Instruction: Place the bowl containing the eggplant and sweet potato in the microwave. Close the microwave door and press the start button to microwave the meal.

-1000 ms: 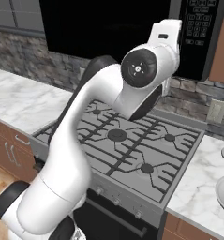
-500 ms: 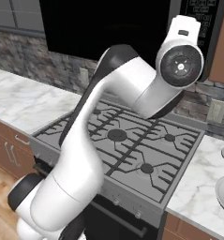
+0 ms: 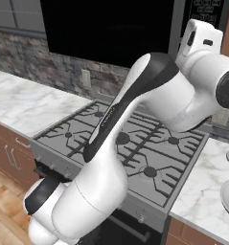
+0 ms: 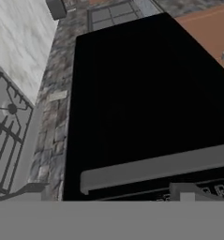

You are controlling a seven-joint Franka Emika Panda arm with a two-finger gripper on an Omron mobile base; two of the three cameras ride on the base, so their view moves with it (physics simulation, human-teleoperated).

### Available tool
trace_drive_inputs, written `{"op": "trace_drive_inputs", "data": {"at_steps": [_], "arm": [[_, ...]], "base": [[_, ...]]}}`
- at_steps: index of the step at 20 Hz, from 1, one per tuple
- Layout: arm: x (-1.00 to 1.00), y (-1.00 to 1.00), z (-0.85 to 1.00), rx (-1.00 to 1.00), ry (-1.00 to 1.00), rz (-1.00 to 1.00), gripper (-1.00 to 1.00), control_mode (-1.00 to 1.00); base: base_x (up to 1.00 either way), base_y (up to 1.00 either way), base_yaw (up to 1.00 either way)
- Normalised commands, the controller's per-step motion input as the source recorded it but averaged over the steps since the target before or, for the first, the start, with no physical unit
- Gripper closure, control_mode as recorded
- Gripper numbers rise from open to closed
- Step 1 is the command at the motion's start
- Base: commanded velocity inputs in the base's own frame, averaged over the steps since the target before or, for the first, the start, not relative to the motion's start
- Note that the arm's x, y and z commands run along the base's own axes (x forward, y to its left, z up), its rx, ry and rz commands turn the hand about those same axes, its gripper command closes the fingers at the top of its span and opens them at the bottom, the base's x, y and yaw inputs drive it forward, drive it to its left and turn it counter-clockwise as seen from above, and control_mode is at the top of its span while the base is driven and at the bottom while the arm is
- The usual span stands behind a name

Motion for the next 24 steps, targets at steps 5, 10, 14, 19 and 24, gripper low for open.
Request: {"op": "trace_drive_inputs", "data": {"at_steps": [5, 10, 14, 19, 24], "arm": [[0.00, 0.00, -0.07, 0.03, -0.05, 0.08, -1.00, -1.00], [0.09, 0.01, 0.00, 0.01, 0.00, 0.00, -1.00, -1.00], [0.09, 0.05, -0.03, 0.00, 0.00, 0.00, -1.00, -1.00], [0.18, 0.02, 0.00, 0.00, 0.00, 0.00, -1.00, -1.00], [0.25, 0.00, -0.04, 0.00, 0.00, 0.00, -1.00, -1.00]], "base": [[0.00, 0.00, 0.00], [0.00, 0.00, 0.00], [0.00, 0.00, 0.00], [0.00, 0.00, 0.00], [0.00, 0.00, 0.00]]}}
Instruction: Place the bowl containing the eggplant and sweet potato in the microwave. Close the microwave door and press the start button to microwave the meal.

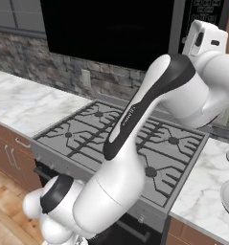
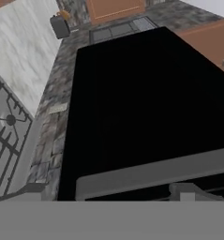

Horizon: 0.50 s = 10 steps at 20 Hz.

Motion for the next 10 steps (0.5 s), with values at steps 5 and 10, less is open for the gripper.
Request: {"op": "trace_drive_inputs", "data": {"at_steps": [5, 10], "arm": [[0.27, 0.00, -0.05, 0.00, 0.00, 0.00, -1.00, -1.00], [0.15, -0.20, 0.00, 0.00, 0.03, 0.00, -1.00, -1.00]], "base": [[0.00, 0.00, 0.00], [0.00, 0.00, 0.00]]}}
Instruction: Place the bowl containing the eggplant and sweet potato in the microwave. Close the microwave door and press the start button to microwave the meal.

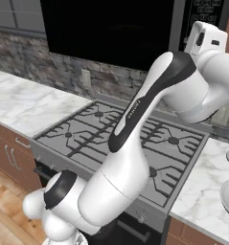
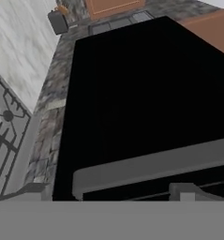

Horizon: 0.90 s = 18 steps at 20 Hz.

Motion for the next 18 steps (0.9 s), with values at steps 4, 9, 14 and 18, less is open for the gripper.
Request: {"op": "trace_drive_inputs", "data": {"at_steps": [4, 9, 14, 18], "arm": [[0.10, -0.22, 0.00, 0.00, 0.02, 0.00, -1.00, -1.00], [0.09, -0.25, 0.00, 0.01, 0.01, 0.00, -1.00, -1.00], [0.06, -0.18, 0.00, 0.01, 0.00, 0.00, 1.00, -1.00], [0.02, 0.00, 0.00, 0.00, 0.00, 0.00, 1.00, -1.00]], "base": [[0.00, 0.00, 0.00], [0.00, 0.00, 0.00], [0.00, 0.00, 0.00], [0.00, 0.00, 0.00]]}}
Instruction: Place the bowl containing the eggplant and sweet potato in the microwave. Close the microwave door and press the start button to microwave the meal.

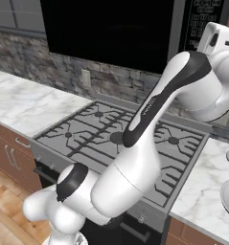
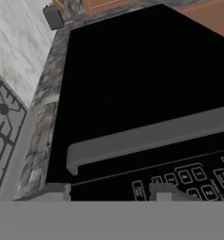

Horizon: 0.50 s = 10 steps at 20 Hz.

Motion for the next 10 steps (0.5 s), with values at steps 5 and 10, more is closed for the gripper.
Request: {"op": "trace_drive_inputs", "data": {"at_steps": [5, 10], "arm": [[0.00, 0.00, 0.00, 0.00, 0.00, 0.00, 1.00, -1.00], [0.10, 0.00, 0.00, 0.00, 0.00, 0.00, 1.00, -1.00]], "base": [[0.00, 0.00, 0.00], [0.00, 0.00, 0.00]]}}
